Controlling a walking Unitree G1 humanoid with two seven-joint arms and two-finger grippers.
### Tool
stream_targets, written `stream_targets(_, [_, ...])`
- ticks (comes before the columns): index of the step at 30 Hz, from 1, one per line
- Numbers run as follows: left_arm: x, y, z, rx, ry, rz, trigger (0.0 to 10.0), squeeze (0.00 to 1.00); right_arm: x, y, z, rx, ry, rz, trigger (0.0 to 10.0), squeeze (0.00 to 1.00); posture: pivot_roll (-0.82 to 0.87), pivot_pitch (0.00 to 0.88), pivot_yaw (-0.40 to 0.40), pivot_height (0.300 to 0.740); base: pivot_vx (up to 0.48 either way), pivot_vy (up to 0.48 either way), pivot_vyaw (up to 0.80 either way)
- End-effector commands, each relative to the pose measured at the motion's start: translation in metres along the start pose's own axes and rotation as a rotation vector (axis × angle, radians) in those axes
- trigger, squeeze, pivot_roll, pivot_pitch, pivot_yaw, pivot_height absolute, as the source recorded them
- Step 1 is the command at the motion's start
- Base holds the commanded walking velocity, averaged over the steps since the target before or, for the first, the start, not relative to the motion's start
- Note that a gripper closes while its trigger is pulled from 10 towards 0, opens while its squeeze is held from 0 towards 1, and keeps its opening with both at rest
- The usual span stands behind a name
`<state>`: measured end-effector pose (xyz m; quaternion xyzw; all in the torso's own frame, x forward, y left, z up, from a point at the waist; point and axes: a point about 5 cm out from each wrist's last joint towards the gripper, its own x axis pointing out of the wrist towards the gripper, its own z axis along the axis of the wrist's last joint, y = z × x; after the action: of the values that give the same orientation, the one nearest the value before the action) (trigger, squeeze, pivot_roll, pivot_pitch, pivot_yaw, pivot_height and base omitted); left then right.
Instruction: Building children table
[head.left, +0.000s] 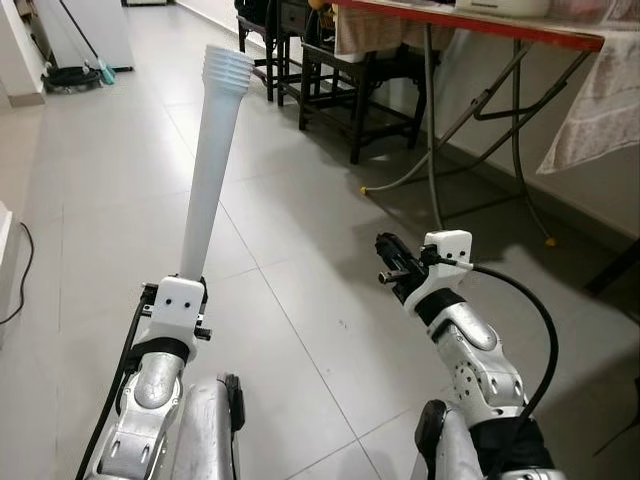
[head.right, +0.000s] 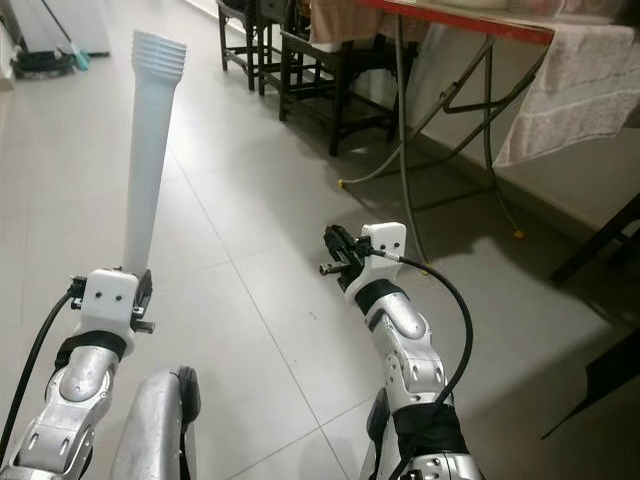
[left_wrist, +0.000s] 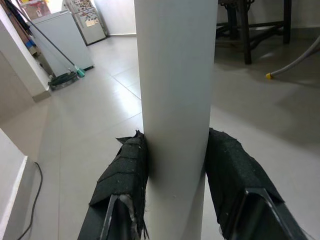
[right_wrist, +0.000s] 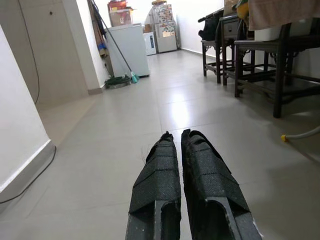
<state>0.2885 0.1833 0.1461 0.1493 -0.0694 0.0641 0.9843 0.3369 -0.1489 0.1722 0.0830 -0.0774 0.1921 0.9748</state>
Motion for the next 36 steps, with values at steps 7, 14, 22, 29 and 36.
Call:
stream_targets(7, [0.008,-0.002,0.013,0.039,-0.05,-0.051,10.0,0.0,0.007,0.01,0.008,0.054,0.001,0.066,10.0,1.0,0.23,0.0,-0.06,0.424,0.0,0.0,0.0])
stream_targets(14, [0.017,-0.002,0.016,0.074,-0.059,-0.09,10.0,0.0,0.017,0.027,0.018,0.138,-0.018,0.197,10.0,1.0,0.22,0.0,-0.061,0.424,0.0,0.0,0.0])
stream_targets(22, [0.032,-0.012,0.021,0.127,-0.074,-0.176,10.0,0.0,0.027,0.051,0.031,0.276,-0.018,0.365,10.0,0.0,0.22,0.005,-0.056,0.424,0.0,0.0,0.0])
stream_targets(29, [0.035,-0.021,0.027,0.155,-0.104,-0.25,10.0,0.0,0.027,0.063,0.034,0.307,-0.005,0.46,10.0,0.0,0.21,0.02,-0.055,0.424,0.0,0.0,0.0])
stream_targets(36, [0.035,-0.044,0.036,0.201,-0.166,-0.365,10.0,0.0,0.029,0.074,0.031,0.339,0.028,0.522,10.0,0.0,0.21,0.019,-0.056,0.424,0.0,0.0,0.0])
